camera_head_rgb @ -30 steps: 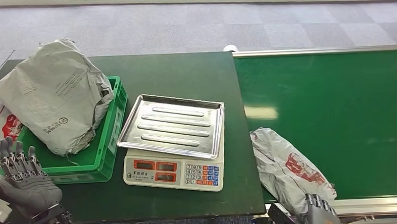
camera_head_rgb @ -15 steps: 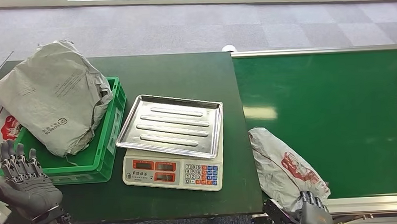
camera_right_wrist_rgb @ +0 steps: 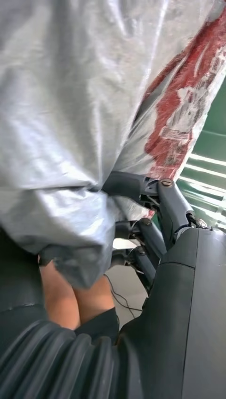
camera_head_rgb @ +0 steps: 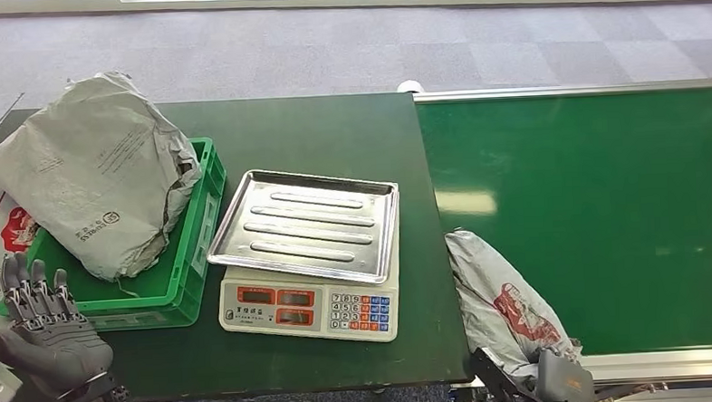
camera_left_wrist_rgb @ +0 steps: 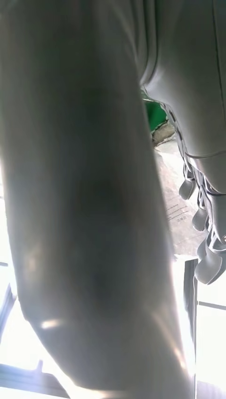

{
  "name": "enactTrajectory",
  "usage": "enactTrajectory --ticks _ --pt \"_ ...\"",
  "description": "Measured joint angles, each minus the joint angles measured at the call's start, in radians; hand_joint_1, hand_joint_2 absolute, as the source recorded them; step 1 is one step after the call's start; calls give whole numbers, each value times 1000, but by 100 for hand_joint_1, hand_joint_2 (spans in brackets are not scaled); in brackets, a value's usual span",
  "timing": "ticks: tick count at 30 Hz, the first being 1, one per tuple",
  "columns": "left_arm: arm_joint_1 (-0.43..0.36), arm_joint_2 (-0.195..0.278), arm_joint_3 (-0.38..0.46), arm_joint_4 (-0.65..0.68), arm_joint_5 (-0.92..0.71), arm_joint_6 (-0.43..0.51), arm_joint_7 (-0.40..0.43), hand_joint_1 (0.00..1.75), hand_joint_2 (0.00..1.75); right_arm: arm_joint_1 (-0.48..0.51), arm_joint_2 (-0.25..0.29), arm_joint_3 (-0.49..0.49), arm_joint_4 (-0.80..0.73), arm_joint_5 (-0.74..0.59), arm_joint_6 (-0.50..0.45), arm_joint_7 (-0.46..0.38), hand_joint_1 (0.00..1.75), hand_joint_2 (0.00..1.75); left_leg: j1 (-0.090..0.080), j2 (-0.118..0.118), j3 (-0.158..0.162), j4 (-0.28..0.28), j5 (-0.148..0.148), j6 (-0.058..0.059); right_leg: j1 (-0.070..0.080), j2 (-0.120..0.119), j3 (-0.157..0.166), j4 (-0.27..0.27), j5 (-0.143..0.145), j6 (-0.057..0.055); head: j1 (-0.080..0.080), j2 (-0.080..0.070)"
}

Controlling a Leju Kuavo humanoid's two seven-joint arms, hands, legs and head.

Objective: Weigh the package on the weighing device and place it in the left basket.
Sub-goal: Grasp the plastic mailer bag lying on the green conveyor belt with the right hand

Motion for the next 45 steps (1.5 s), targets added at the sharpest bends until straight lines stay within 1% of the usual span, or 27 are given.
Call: enactTrajectory --ticks 4,8,12,15,17,19,21,23,24,26,28,32,34,37,41,43,45 --pt "3 -2 0 0 0 -1 -6 0 0 4 0 0 -4 4 -17 -16 175 175 0 2 -1 0 0 0 0 2 -1 0 1 -1 0 0" --pt "6 -4 1 0 1 -2 -13 0 0 -4 1 0 -32 12 -70 -41 175 175 0 3 2 0 0 0 0 4 -2 1 2 -1 0 0" --pt "11 -10 1 -4 1 -2 -21 0 0 -18 1 -9 -92 73 -174 -73 175 175 0 0 6 0 3 -1 0 2 -2 1 3 -1 0 0" --pt "18 -16 1 -10 1 -4 -31 0 0 -29 -2 -37 -166 136 -277 -96 175 175 0 0 5 0 3 -1 0 1 -3 1 3 -1 0 0" --pt "24 -20 1 -14 1 -5 -42 0 0 -41 -19 -61 -228 166 -341 -107 175 175 -1 0 4 0 3 -1 -1 1 -3 1 3 -1 0 0" --pt "27 -23 1 -16 3 -5 -50 0 0 -64 -50 -89 -280 178 -377 -120 175 175 -1 0 4 0 3 -1 -1 1 -4 1 3 -1 0 0" --pt "27 -24 1 -16 5 -5 -54 0 0 -82 -72 -107 -304 180 -393 -128 175 175 -1 0 4 0 3 -1 -1 1 -4 1 3 -1 0 0" --pt "27 -24 1 -16 6 -5 -54 0 0 -86 -76 -111 -307 179 -395 -130 175 175 -1 0 4 0 3 -1 -1 1 -4 1 3 -1 0 0" --pt "27 -24 1 -16 6 -5 -55 0 0 -98 -90 -121 -318 179 -400 -134 175 175 -1 0 4 0 3 -1 -1 1 -4 1 3 0 0 0" --pt "22 -24 1 -13 14 -5 -59 0 0 -160 -147 -142 -342 192 -430 -151 175 175 -2 1 1 0 3 -1 -1 2 -4 1 4 0 0 0" --pt "14 -24 1 -7 23 -4 -63 0 0 -248 -211 -150 -354 212 -457 -169 175 175 -2 2 -2 0 3 -1 -2 2 -4 2 4 0 0 0" --pt "8 -23 -3 2 29 1 -71 0 0 -388 -283 -127 -351 232 -459 -185 175 175 -2 1 4 1 6 -1 -2 2 -5 3 6 1 0 0" --pt "8 -23 -4 6 33 1 -73 0 0 -457 -309 -98 -340 242 -452 -195 175 175 -2 0 0 1 6 -1 -2 2 -4 4 7 1 0 0" --pt "1 -22 -12 12 39 0 -73 0 0 -609 -340 -16 -285 264 -419 -212 175 175 -3 3 -4 1 8 -2 -3 4 -4 6 8 0 0 0" --pt "-19 -21 -30 32 39 -2 -71 0 0 -810 -350 136 -170 270 -388 -213 175 175 -3 1 0 1 12 -2 -3 4 -7 6 11 0 0 0" --pt "-23 -20 -35 42 39 -2 -72 0 0 -870 -351 200 -128 269 -390 -202 175 175 -2 -2 -1 1 13 -3 -2 2 -7 6 11 0 0 0" --pt "-25 -18 -36 48 41 -2 -72 0 0 -905 -350 245 -101 257 -391 -204 175 175 -2 -3 -2 1 13 -3 -2 0 -7 7 11 0 0 0"
